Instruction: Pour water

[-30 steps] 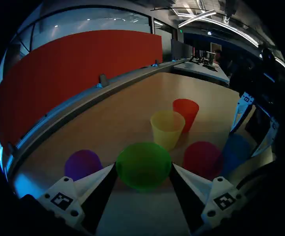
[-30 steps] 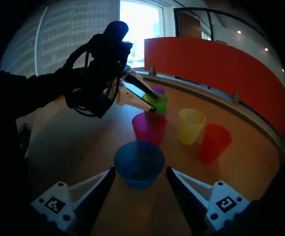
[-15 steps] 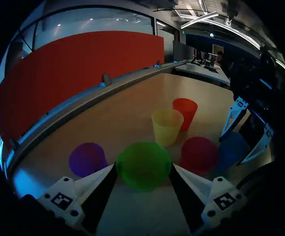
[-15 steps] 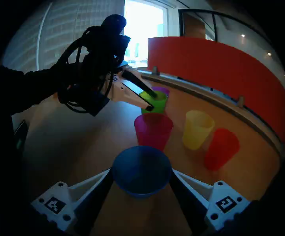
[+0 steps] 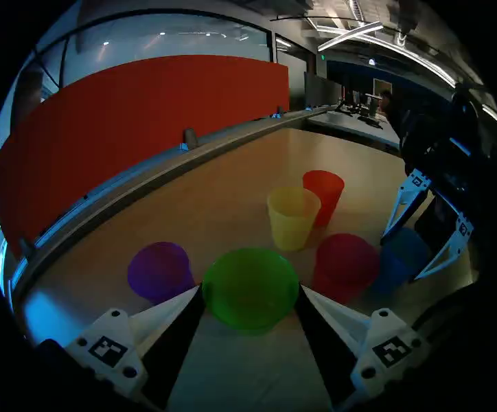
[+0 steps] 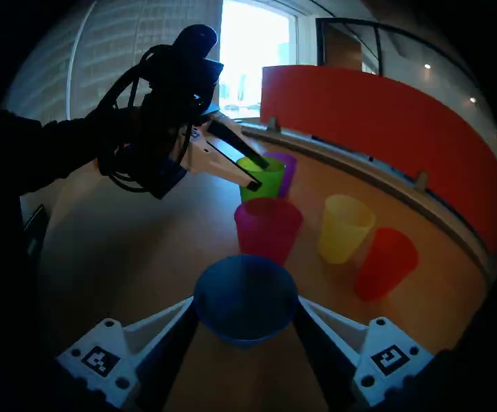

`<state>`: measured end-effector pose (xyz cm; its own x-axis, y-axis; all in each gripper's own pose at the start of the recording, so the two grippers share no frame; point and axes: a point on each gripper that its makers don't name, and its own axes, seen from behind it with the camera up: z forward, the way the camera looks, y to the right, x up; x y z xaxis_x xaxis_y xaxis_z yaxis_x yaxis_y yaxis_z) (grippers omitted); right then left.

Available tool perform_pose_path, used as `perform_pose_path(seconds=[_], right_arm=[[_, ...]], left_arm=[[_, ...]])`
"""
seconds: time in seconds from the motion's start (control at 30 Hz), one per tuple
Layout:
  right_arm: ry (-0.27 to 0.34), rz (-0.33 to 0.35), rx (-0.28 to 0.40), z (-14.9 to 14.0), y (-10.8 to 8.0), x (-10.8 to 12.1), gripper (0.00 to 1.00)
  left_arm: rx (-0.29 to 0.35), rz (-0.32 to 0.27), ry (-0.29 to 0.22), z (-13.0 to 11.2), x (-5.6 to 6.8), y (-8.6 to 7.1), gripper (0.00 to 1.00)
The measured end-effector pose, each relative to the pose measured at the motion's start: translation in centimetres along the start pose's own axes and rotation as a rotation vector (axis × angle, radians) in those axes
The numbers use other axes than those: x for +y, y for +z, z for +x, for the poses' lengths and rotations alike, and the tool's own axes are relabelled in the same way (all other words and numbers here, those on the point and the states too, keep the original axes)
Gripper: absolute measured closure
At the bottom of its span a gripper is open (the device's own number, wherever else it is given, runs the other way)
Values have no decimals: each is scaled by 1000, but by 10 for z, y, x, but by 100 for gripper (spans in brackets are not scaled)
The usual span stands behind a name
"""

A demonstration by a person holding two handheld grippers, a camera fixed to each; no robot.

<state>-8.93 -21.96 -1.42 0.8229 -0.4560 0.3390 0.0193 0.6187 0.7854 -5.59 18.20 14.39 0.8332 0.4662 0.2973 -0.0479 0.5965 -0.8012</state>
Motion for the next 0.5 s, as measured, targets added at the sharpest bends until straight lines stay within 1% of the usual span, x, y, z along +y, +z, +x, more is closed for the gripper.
perform_pose_path(seconds=[0.17, 0.27, 0.5], right_arm=[[-5, 1, 6, -1, -1, 0, 10], [-2, -2, 15, 2, -3, 0, 10], [24, -15, 76, 26, -17, 2, 10]], left_arm=[[7, 2, -5, -1, 1, -4, 11], [15, 7, -13, -2, 2, -8, 11], [49, 15, -31, 3, 7, -28, 11]])
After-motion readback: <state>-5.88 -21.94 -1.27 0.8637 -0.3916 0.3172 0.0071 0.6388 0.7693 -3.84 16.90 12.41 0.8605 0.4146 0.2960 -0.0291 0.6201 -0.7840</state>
